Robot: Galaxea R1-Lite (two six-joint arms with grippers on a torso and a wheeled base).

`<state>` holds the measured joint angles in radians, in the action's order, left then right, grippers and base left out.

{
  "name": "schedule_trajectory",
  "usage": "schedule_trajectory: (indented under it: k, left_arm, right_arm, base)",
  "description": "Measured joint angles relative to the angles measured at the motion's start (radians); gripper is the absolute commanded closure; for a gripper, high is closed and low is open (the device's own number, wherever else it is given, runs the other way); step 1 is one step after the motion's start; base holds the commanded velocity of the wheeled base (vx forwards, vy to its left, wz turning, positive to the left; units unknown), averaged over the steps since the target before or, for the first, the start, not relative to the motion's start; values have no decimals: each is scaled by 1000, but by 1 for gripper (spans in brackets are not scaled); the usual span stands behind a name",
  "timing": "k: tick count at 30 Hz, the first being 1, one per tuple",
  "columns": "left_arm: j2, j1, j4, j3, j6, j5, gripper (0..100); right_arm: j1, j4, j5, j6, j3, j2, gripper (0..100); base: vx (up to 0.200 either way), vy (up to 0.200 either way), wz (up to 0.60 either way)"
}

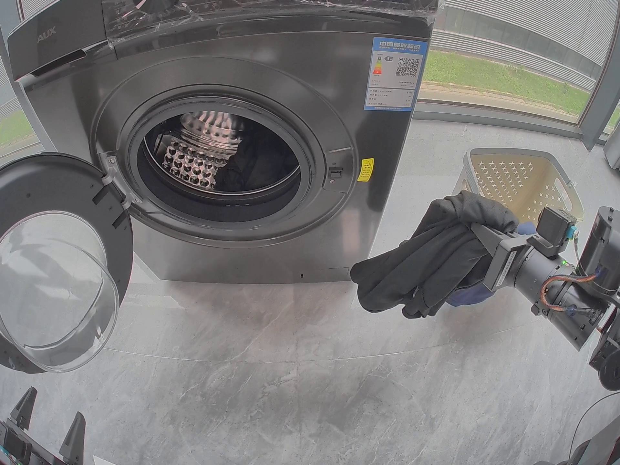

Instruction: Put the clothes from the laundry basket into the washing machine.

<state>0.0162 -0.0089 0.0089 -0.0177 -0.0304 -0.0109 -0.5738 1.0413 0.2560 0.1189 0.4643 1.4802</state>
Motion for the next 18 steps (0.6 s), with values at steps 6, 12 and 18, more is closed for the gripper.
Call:
schedule_trajectory:
  k: [6, 12, 18]
  left_arm:
    - [0, 0, 0, 0, 0, 0, 0]
    - [0, 0, 0, 0, 0, 0, 0]
    - [0, 0, 1, 0, 0, 0, 0]
  right_arm:
    - [-1, 1, -4, 3, -1, 5, 100]
    - [0, 6, -14, 5, -1, 10, 100]
    - [0, 6, -15, 5, 0, 13, 100]
  base:
    - [-133, 0, 0]
    - [0, 67, 0]
    - [0, 200, 0]
